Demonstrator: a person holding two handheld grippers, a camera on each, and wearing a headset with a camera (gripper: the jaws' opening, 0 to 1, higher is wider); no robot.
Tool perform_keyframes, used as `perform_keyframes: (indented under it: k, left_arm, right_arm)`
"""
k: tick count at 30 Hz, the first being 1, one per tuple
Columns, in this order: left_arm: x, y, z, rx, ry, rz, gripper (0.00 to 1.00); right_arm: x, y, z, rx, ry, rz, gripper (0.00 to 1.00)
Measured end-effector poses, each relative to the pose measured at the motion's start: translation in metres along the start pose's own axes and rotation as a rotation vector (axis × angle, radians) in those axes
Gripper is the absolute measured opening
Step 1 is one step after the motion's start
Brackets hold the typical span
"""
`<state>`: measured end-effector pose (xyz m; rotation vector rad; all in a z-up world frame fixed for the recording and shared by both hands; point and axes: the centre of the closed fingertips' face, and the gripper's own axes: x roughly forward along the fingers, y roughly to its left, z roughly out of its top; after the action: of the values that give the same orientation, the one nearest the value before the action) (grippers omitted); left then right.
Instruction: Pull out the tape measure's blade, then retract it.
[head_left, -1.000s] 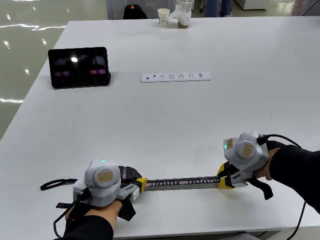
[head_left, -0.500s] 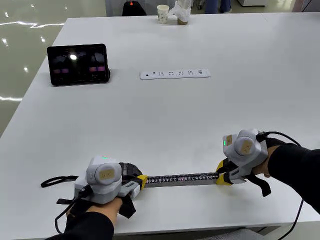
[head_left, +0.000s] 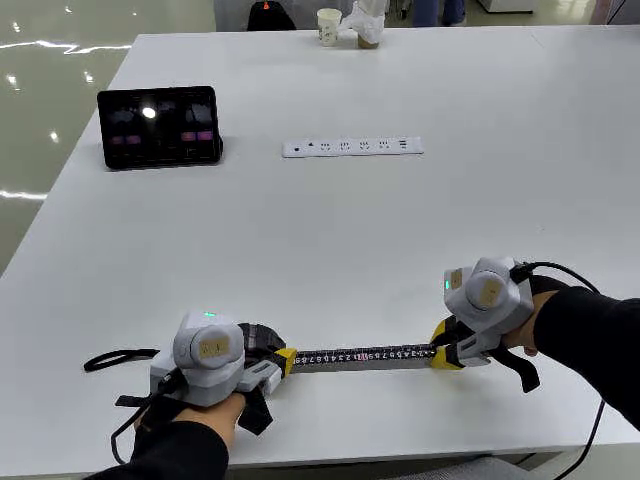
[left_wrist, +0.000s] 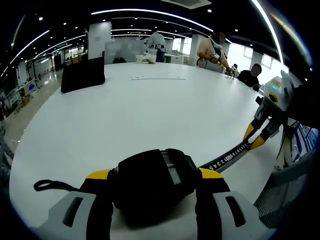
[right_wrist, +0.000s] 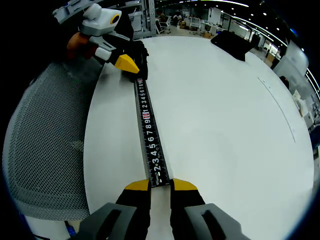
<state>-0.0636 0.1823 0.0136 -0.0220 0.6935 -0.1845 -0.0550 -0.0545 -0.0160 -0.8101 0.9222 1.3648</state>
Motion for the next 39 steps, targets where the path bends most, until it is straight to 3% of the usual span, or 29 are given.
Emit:
perform_keyframes:
  k: [25,39]
  left_arm:
    - [-0.0007,0.0011,0.0005,-0.024,-0.004,-0.023,0.61]
    - [-0.0007,0.0013,0.0010,-0.027,-0.011,-0.036,0.61]
  right_arm:
    - [0.0013,0.0010,0.0037,0.005,-0.020,0.020,0.11]
    - [0.0012,0.0015,0.0050,-0.027,-0.020,0.022,0.11]
